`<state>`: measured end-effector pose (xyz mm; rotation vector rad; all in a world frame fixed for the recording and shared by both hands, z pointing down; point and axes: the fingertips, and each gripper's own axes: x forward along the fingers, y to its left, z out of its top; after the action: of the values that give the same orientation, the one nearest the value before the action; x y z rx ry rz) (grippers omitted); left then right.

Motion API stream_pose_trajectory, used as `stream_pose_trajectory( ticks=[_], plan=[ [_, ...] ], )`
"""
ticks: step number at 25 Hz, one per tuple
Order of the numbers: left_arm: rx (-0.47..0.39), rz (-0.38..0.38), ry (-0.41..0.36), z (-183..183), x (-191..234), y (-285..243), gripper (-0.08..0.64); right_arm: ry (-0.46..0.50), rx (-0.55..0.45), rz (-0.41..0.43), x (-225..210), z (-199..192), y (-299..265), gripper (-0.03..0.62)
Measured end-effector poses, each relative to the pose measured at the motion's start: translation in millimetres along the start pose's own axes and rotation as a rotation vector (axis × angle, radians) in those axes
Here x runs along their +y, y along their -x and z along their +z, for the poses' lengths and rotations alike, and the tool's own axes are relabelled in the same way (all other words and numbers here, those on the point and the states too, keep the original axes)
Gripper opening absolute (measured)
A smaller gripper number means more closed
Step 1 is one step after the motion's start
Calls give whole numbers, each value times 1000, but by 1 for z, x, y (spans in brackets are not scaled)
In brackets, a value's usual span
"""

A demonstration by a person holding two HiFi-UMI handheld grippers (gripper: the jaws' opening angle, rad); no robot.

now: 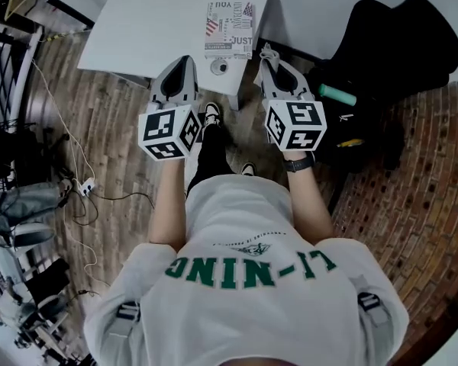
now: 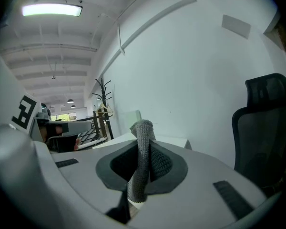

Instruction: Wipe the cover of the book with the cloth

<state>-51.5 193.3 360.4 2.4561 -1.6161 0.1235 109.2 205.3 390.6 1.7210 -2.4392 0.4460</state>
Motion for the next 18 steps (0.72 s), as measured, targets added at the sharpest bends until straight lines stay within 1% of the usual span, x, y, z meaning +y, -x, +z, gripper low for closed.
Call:
stream_pose_trajectory(
  ticks=[4, 7, 14, 18],
  plan=[
    [10, -42, 18, 4, 29, -55, 11, 9, 27, -24, -7, 5, -55, 41],
    [10, -73, 30, 17, 58, -95, 11, 30, 37, -27, -1, 23, -106, 41],
    [2, -176, 12, 50, 106, -184, 12, 63, 51, -50, 8, 66, -207, 41],
    [9, -234, -13, 62, 119, -220, 12, 45, 59, -78, 1, 80, -245, 41]
  ],
)
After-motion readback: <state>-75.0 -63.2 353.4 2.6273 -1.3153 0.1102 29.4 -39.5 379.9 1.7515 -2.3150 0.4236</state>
